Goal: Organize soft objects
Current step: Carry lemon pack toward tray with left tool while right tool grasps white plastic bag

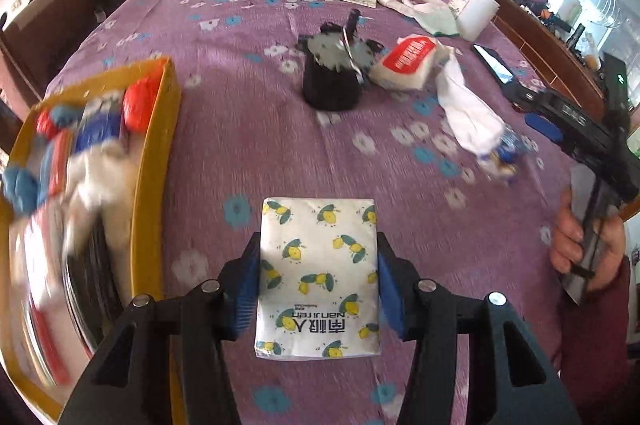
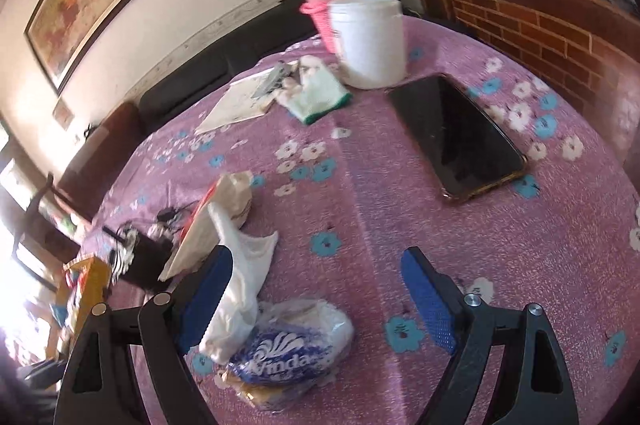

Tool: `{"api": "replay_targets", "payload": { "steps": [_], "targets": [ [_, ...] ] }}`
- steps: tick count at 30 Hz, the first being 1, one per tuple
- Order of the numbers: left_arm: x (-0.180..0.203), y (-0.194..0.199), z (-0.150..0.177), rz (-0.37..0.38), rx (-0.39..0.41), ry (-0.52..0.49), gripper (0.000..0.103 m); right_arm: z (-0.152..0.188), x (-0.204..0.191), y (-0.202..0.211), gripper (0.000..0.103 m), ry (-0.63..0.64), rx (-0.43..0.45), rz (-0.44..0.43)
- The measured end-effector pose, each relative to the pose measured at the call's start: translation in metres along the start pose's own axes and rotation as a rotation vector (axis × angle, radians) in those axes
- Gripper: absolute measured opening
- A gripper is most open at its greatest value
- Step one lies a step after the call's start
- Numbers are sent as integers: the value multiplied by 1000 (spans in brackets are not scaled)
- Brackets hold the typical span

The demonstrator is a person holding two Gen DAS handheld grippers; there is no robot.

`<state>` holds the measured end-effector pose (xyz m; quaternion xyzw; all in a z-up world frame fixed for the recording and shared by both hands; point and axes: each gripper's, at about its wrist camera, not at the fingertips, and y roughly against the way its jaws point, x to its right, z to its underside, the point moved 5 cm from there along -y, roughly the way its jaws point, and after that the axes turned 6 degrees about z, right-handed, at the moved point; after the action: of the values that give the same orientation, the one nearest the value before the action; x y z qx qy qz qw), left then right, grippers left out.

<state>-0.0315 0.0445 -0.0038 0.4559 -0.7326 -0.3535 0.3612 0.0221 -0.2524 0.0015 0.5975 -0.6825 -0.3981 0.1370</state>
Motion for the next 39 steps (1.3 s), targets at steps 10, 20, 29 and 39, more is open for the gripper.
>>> {"api": "replay_targets", "payload": {
  "steps": [10, 20, 29, 39],
  "targets": [
    [1, -16, 27, -36, 5, -14, 59, 14, 11, 17, 89, 3, -43, 52],
    [8, -1, 37, 12, 79, -13, 51, -3, -29, 17, 89, 216, -97, 110],
    [-7, 51, 43, 107, 167, 58, 51, 6, -72, -20, 89, 365, -178, 175],
    [-71, 95, 60, 72, 243, 192, 51, 17, -82, -39, 26, 466, -259, 263]
  ]
}}
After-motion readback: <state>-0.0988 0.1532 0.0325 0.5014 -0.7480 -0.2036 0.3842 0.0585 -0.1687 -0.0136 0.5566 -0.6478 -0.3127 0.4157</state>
